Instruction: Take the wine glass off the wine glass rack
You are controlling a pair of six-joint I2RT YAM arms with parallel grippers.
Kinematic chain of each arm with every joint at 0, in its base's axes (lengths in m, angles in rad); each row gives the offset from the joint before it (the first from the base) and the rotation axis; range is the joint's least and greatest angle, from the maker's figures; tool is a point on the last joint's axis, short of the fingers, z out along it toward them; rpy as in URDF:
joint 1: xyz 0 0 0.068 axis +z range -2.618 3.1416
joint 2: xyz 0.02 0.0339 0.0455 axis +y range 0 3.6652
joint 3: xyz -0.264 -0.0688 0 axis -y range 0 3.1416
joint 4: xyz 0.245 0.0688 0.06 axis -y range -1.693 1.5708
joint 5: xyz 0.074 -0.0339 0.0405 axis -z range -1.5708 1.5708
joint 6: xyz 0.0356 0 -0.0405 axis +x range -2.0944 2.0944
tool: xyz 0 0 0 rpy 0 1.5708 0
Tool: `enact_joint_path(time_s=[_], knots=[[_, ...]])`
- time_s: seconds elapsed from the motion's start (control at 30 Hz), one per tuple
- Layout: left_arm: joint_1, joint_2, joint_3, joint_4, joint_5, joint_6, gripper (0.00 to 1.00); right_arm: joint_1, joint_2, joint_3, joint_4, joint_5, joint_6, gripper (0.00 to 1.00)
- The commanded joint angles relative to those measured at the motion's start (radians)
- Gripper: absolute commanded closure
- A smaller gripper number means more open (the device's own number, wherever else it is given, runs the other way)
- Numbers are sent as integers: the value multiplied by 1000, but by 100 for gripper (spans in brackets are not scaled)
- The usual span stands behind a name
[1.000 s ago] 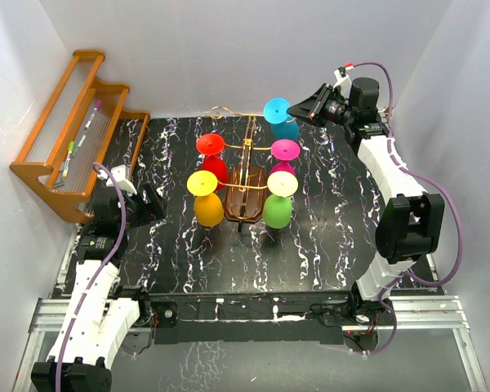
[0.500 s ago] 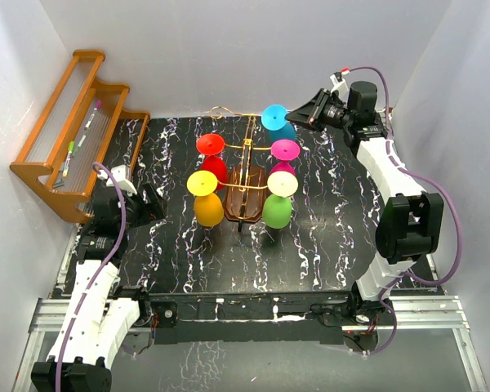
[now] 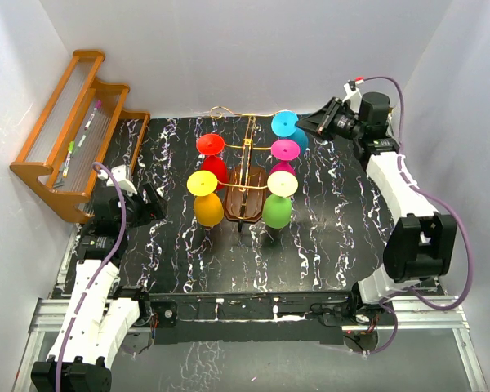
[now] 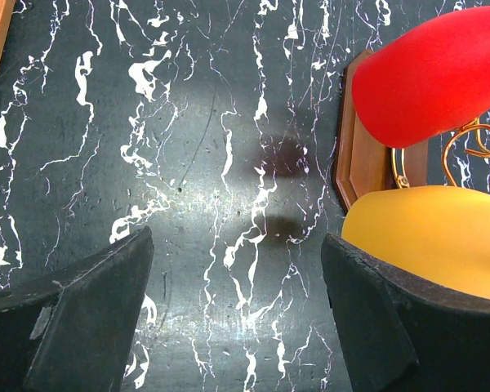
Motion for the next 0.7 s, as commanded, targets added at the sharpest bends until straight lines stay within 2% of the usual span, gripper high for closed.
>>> enact_joint_path(time_s=[0.0,0.17,0.37,0.5,0.67], knots=[[-3,-3,-2,12,13,-1,19,-24,-104,-28,63,43,-19,92],[-3,-4,4,16,6,-1,19,-35,-158,-51,43,54,-29,92],[-3,20,60,41,4,-16,19,-41,-236,-18,-70,161,-97,92],[-3,62,199,23,20,-11,19,-43,-297,6,-123,226,-140,92],[-3,105,402,22,42,-12,19,-43,-339,65,-187,227,-180,92]])
